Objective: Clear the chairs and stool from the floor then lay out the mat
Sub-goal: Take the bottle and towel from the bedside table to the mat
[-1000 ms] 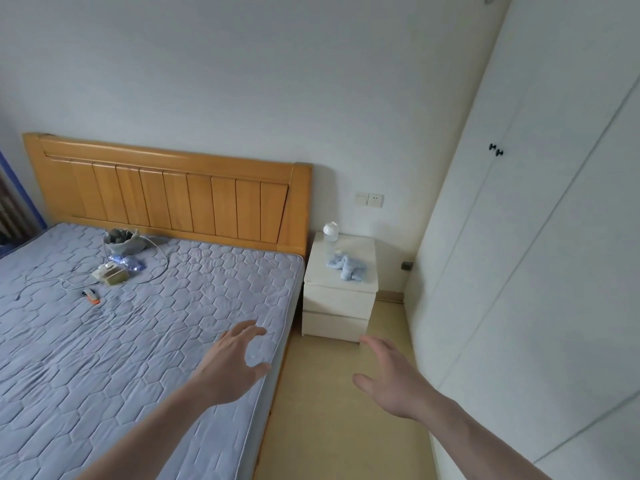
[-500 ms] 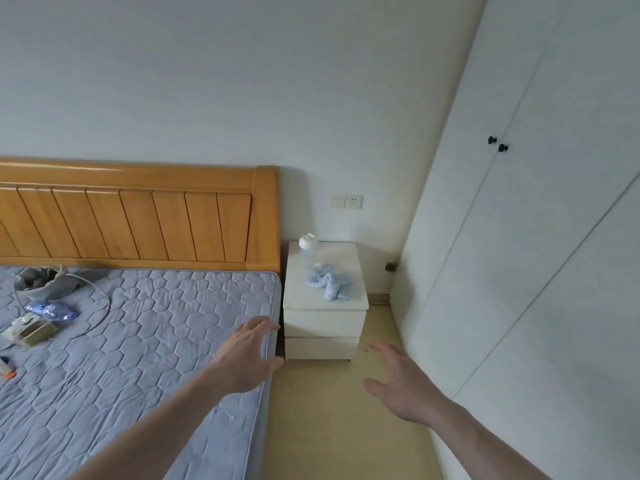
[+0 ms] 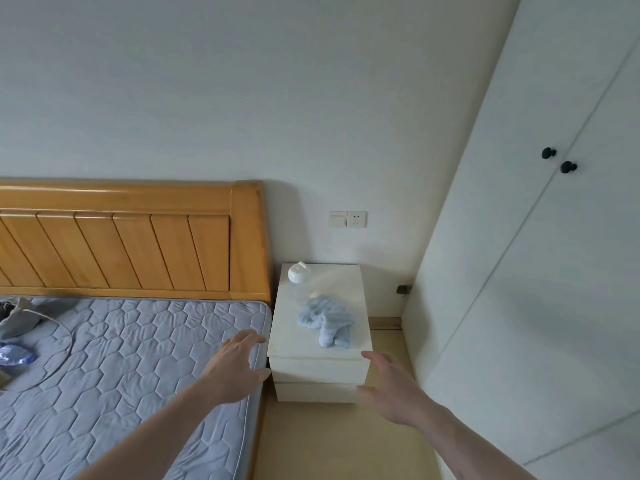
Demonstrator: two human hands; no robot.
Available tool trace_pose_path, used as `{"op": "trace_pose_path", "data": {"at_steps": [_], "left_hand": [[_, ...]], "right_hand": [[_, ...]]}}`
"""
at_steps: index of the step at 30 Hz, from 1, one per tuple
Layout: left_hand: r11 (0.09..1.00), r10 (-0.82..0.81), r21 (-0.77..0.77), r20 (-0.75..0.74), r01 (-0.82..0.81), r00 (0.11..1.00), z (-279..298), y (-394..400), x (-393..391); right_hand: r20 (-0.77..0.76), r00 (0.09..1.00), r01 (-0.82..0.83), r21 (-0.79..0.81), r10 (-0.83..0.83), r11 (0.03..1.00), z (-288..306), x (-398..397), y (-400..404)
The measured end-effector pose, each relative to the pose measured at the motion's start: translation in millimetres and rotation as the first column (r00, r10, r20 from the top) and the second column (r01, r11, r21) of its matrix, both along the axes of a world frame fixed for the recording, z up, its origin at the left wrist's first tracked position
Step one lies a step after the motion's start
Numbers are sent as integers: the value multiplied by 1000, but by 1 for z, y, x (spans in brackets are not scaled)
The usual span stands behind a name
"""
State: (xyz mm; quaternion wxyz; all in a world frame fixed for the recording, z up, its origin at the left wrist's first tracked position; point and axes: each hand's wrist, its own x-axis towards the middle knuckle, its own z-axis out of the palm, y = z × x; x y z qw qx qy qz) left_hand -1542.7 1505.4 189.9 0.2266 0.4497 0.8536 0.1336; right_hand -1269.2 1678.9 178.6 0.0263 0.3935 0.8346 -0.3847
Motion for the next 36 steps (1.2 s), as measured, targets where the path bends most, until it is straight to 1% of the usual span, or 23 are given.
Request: {"op": "trace_pose_path", "data": {"at_steps": [3, 5, 9, 13, 18, 20, 23, 27, 31, 33, 36], "left_hand": [[998, 58, -42, 24, -57, 998, -7, 34, -20], [996, 73, -55, 39, -71, 997, -12, 54, -31], [993, 68, -97, 30, -65, 997, -28, 113, -65], [992, 39, -122, 34, -34, 999, -49, 181, -100], [977, -1, -211, 63, 14, 998, -102, 276, -154], [974, -22, -226, 48, 32, 999, -118, 303, -172], [973, -55, -225, 25, 59, 998, -149, 355, -208], [953, -150, -271, -38, 134, 988, -185, 397, -236], [917, -231, -341, -28, 208, 972, -241, 419, -260], [932, -210, -300, 8, 203, 978, -262, 421, -266], [963, -202, -184, -15, 196, 979, -277, 420, -270]], "right_hand": [[72, 997, -6, -39, 8, 999, -15, -27, 46], [86, 996, -7, -58, 12, 998, -26, -43, 68], [121, 993, -4, -123, 19, 992, -50, -82, 112], [150, 988, 62, -148, -40, 987, -77, -118, 148], [228, 969, 136, -187, -91, 973, -123, -168, 194], [269, 958, 147, -170, -97, 975, -136, -182, 208], [340, 933, 172, -135, -118, 976, -172, -212, 241], [385, 914, 201, -165, -124, 966, -210, -241, 265], [435, 892, 249, -242, -124, 938, -265, -275, 286], [453, 882, 265, -255, -127, 930, -290, -289, 292], [498, 860, 272, -263, -111, 926, -322, -303, 292]]}}
